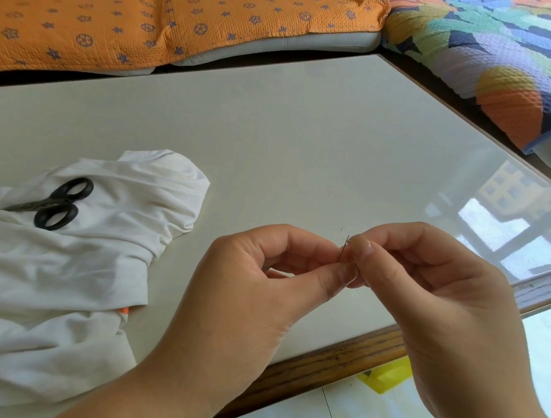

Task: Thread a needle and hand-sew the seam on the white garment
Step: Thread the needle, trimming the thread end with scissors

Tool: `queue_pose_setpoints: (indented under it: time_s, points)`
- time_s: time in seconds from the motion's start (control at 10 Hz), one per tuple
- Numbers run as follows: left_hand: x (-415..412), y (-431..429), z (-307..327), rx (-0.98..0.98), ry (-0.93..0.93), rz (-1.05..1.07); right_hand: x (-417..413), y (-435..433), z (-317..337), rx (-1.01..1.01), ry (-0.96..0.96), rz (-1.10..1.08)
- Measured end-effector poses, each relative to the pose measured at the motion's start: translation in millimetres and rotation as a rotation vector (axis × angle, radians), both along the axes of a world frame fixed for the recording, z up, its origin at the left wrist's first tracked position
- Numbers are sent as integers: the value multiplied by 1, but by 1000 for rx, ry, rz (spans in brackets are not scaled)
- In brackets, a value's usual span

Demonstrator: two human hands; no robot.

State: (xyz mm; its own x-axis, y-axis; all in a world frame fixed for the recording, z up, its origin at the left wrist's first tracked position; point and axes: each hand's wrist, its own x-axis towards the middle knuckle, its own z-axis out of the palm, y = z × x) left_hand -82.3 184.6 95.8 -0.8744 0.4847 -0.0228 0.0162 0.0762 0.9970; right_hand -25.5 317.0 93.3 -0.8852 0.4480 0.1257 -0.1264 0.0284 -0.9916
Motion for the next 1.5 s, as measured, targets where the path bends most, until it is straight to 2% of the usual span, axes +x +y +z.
queue_pose_setpoints:
  time_s: [0.9, 1.3, 1.5]
  points:
    - [0, -1, 0, -68, 64, 25, -1, 0, 0, -66, -18, 65]
    - [2, -2, 1, -128, 184, 74, -1, 1, -1, -91, -38, 126]
    - [2, -4, 1, -114, 203, 30, -3, 5, -3, -63, -59, 125]
